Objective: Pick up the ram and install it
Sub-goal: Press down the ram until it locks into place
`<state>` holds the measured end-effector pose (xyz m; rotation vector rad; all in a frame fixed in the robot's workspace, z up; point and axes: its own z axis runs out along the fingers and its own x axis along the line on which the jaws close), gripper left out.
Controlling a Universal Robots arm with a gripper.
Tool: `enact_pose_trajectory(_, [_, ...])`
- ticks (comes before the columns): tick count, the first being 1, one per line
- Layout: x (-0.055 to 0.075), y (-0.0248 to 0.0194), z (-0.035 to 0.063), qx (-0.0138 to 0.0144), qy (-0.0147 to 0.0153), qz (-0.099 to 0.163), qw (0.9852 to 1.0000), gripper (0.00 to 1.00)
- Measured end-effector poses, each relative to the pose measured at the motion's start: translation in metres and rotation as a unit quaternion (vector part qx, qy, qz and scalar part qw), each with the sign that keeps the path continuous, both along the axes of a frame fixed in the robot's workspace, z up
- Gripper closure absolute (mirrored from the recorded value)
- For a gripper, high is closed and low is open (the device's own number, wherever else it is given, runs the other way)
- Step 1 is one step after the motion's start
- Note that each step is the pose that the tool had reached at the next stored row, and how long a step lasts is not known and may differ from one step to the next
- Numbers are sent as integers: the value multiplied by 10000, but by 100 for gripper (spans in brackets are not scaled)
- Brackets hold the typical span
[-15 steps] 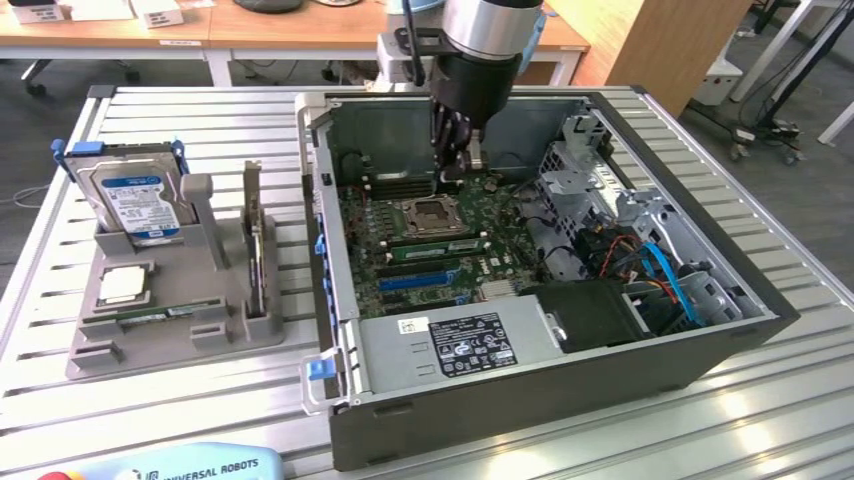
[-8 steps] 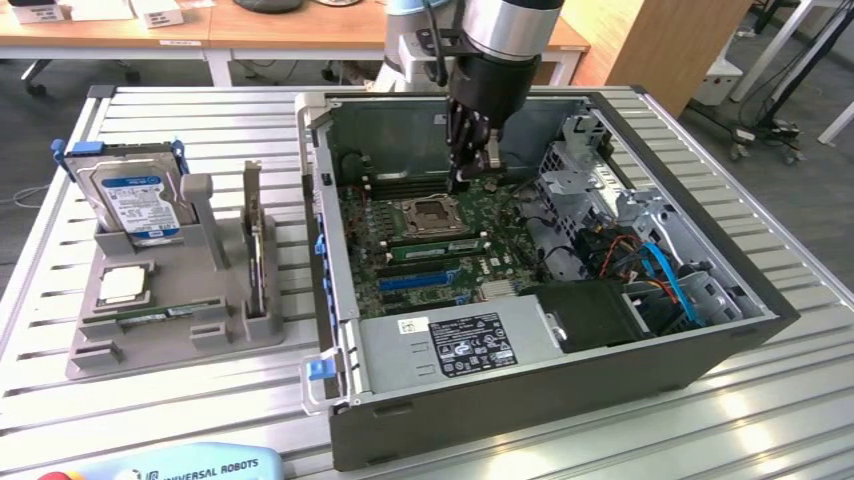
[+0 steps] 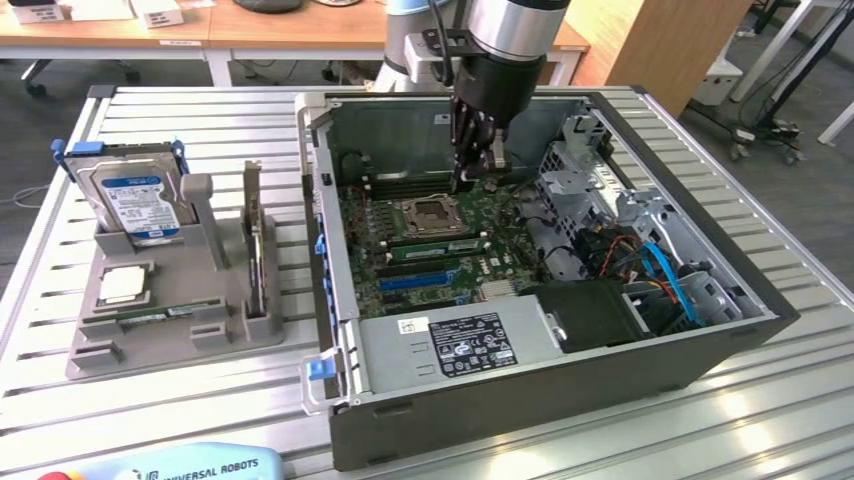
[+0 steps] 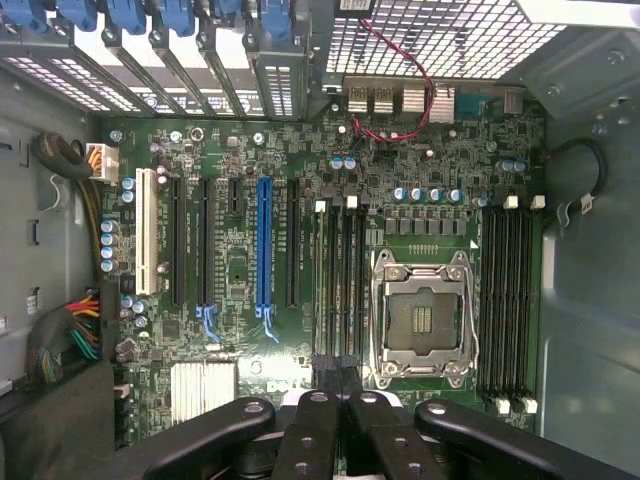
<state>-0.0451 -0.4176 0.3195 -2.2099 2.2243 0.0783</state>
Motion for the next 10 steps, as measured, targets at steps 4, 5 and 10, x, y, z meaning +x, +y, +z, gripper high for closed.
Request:
enact_pose_trajectory(4, [0, 0, 0, 0, 0, 0, 10000, 90])
enact_pose_trajectory(5, [0, 0, 0, 0, 0, 0, 10000, 90])
enact_pose_trajectory(10, [0, 0, -20, 0, -2, 0, 10000, 90])
